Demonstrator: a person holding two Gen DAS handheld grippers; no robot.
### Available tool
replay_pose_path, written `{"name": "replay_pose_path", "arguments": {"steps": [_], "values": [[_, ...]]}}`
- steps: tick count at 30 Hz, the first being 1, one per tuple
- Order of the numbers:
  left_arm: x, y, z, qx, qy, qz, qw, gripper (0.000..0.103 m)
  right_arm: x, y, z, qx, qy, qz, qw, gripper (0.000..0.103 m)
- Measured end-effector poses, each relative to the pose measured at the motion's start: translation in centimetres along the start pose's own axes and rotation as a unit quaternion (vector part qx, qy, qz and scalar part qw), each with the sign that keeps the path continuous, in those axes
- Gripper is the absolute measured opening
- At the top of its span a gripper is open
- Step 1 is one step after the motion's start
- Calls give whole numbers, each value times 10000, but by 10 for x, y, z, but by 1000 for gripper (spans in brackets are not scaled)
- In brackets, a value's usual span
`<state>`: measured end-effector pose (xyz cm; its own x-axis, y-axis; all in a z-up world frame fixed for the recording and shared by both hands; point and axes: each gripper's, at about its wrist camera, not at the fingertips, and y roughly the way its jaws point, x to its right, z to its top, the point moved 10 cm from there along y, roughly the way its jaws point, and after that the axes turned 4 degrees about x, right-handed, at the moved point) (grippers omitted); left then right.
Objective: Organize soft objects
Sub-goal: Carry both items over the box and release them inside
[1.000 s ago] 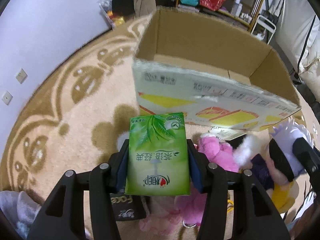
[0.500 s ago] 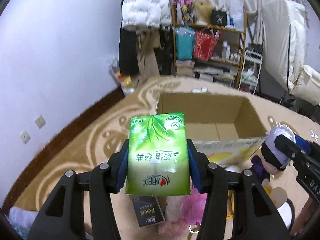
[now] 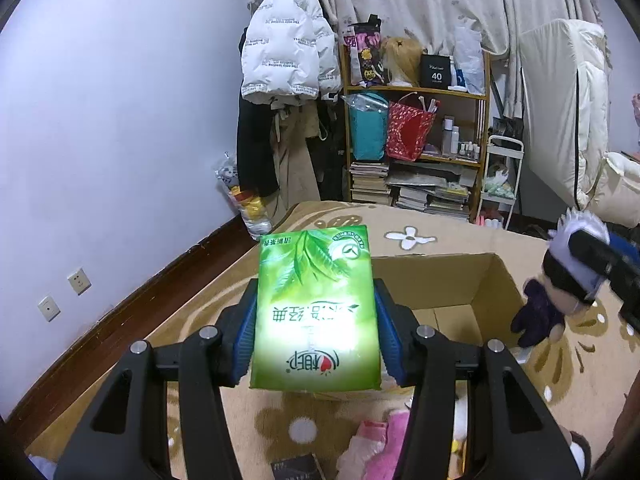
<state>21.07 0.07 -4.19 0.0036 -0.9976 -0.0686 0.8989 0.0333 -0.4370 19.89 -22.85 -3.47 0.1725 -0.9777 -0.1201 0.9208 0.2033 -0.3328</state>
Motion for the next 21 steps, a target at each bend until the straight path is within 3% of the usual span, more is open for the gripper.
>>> {"name": "replay_pose_path", "arguments": {"steps": [8, 21], "values": [[3, 32, -2, -186, -71, -40, 9998, 51, 0, 30, 6, -58, 67, 1, 10000, 44], [30, 64, -15, -393, 122, -343, 9986, 52, 3, 80, -51, -872, 54, -39, 9962, 46]]}}
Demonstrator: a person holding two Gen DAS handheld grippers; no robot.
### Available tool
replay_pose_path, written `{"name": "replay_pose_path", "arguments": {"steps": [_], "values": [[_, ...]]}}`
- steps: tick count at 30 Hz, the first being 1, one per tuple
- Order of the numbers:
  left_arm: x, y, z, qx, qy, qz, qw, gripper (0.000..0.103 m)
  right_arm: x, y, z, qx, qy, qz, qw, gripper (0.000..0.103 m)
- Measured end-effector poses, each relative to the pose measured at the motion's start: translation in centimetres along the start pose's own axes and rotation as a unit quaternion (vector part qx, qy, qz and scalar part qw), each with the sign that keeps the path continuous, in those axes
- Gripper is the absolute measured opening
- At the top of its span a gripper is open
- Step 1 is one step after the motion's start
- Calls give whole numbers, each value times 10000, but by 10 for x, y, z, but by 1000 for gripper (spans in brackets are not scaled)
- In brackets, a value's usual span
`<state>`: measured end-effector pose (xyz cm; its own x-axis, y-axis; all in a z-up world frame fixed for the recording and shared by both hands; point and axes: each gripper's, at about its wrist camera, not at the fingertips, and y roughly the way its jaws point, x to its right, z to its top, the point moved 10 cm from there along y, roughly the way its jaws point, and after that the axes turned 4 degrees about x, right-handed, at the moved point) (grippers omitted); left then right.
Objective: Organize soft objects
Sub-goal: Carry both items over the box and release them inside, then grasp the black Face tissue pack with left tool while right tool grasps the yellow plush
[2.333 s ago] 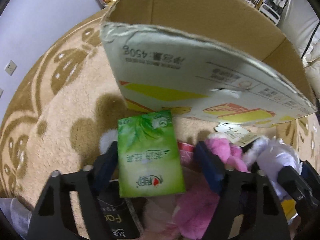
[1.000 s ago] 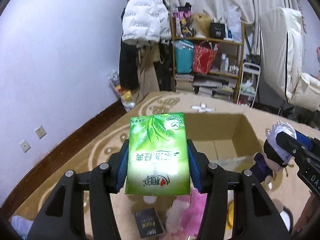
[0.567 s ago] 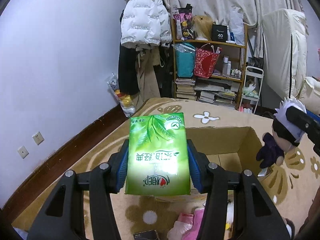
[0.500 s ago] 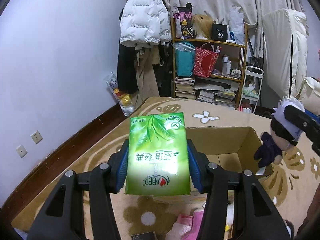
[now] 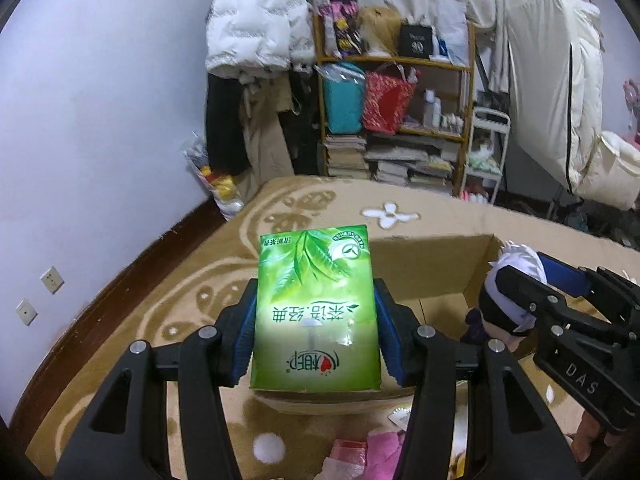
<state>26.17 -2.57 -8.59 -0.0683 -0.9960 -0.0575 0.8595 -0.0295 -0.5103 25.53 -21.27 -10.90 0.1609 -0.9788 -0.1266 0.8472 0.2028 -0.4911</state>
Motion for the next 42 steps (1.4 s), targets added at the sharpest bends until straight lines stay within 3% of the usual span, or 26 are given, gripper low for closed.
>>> {"name": "replay_pose_path", "arguments": {"steps": [4, 6, 11, 13, 14, 21, 28, 32, 36, 42], "values": [[7, 15, -12, -346, 50, -100, 9993, 55, 3, 2, -5, -26, 26, -13, 10000, 50], [8, 20, -19, -465, 44, -48, 9989, 61, 5, 1, -6, -40, 134, 38, 9999, 58], [1, 14, -17, -358, 24, 119, 9993, 97, 9, -5, -4, 36, 232, 39, 9997, 88], [-4, 10, -15, -306, -69, 151, 9994, 101, 9, -6, -3, 46, 238, 50, 9997, 101], [-7, 8, -15, -300, -139, 179, 9993, 101, 8, -10, -2, 78, 250, 90, 9996, 103], [-7, -8, -18, -471, -25, 147, 9988, 101, 2, -33, 5, 161, 66, 68, 9998, 103], [-21, -38, -23, -702, -276, 86, 9971, 101, 0, -66, 5, 280, 19, 15, 9996, 103], [-35, -53, -34, -865, -220, 291, 9956, 101, 1, -80, -2, 283, 25, -16, 9996, 103], [-43, -52, -52, -1164, -458, 182, 9920, 101, 3, -84, -13, 188, 50, -51, 9998, 103], [-53, -47, -81, -1471, -726, 307, 9860, 101, 7, -81, -39, -25, 178, -67, 9998, 103]]}}
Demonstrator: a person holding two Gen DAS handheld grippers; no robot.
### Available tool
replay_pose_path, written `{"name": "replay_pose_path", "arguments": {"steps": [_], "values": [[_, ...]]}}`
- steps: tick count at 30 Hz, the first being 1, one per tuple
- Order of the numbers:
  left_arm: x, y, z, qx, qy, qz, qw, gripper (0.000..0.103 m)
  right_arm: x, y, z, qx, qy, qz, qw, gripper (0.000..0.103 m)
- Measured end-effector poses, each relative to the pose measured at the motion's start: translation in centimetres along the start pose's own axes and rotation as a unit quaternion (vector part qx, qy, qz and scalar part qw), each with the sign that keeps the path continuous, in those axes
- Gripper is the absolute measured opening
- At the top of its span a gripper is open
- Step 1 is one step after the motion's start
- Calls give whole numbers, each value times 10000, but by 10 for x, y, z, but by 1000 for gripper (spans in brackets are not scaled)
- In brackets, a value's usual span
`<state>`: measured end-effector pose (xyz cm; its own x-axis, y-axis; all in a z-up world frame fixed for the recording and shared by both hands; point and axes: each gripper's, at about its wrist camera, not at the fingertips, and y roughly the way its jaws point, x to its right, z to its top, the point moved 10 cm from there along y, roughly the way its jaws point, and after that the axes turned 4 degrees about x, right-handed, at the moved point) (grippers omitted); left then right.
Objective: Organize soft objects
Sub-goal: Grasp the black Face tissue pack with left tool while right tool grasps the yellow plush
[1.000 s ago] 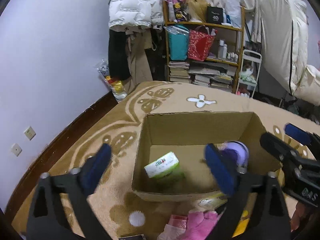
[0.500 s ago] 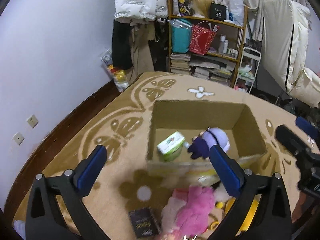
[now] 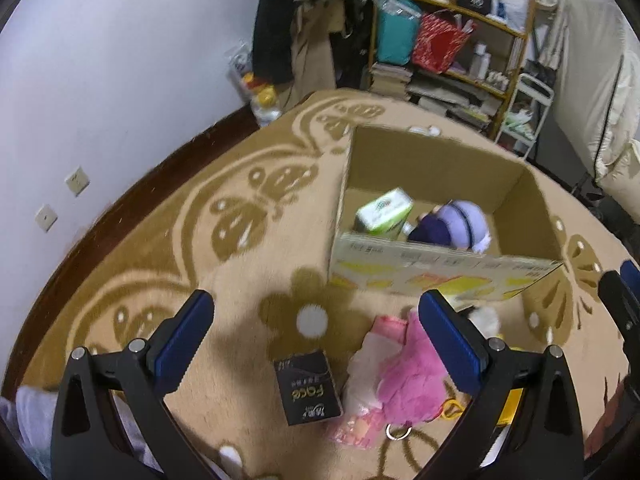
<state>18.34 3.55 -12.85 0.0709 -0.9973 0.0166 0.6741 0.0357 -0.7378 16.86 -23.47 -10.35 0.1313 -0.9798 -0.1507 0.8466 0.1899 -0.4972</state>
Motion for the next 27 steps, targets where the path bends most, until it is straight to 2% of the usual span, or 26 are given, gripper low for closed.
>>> {"name": "replay_pose_path", "arguments": {"steps": [8, 16, 27], "values": [[-11, 26, -34, -520, -367, 211, 9978, 101, 5, 17, -38, -512, 125, 61, 9986, 103], [-14, 54, -65, -1118, -558, 285, 9918, 101, 1, 21, -60, -749, 196, 173, 9969, 103], [-22, 78, -92, -1546, -808, 398, 9839, 101, -6, 26, -82, -1014, 238, 264, 9942, 103]]}}
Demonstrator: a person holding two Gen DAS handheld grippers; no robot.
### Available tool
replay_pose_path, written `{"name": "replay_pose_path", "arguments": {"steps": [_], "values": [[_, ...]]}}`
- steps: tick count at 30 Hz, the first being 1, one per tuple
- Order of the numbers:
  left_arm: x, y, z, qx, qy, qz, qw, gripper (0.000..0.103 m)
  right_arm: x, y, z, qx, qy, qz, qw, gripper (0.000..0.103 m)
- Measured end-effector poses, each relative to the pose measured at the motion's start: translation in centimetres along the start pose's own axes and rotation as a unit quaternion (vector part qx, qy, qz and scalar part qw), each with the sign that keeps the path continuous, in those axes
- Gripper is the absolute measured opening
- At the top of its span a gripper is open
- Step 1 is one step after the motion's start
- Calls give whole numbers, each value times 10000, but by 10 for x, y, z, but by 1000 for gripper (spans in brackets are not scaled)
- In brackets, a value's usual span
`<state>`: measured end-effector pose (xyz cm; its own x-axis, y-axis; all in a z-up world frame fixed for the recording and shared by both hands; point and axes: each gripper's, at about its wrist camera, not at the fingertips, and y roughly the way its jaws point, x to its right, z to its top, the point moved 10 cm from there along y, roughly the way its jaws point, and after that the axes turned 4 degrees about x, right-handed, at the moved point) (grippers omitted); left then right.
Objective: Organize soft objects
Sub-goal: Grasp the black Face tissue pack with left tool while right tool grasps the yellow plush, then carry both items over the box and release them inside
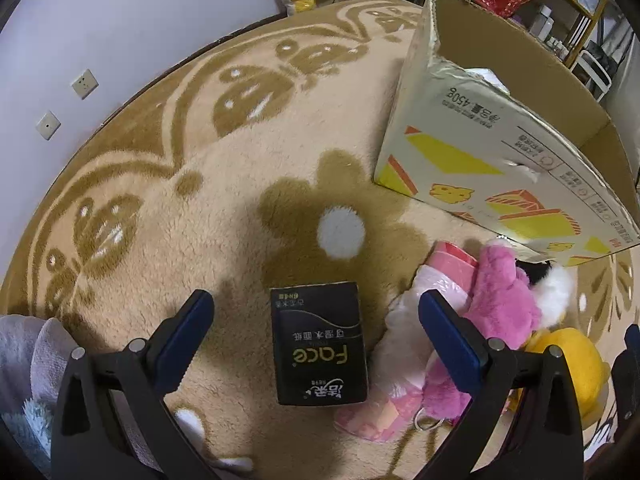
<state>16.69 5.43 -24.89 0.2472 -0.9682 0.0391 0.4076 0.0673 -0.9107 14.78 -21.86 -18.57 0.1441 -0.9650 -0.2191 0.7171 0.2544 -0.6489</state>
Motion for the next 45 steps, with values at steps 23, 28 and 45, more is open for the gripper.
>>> {"name": "replay_pose_path", "arguments": {"steps": [23, 28, 45], "values": [[4, 21, -16, -482, 60, -211, 9986, 45, -18, 26, -37, -772, -445, 100, 9960, 26], [7, 13, -8, -282, 103, -146, 9994, 45, -20, 21, -32, -603, -517, 77, 9968, 25], [18, -62, 37, 1461, 503, -121, 9879, 45, -4, -6, 5, 252, -110, 50, 9996, 26]]}}
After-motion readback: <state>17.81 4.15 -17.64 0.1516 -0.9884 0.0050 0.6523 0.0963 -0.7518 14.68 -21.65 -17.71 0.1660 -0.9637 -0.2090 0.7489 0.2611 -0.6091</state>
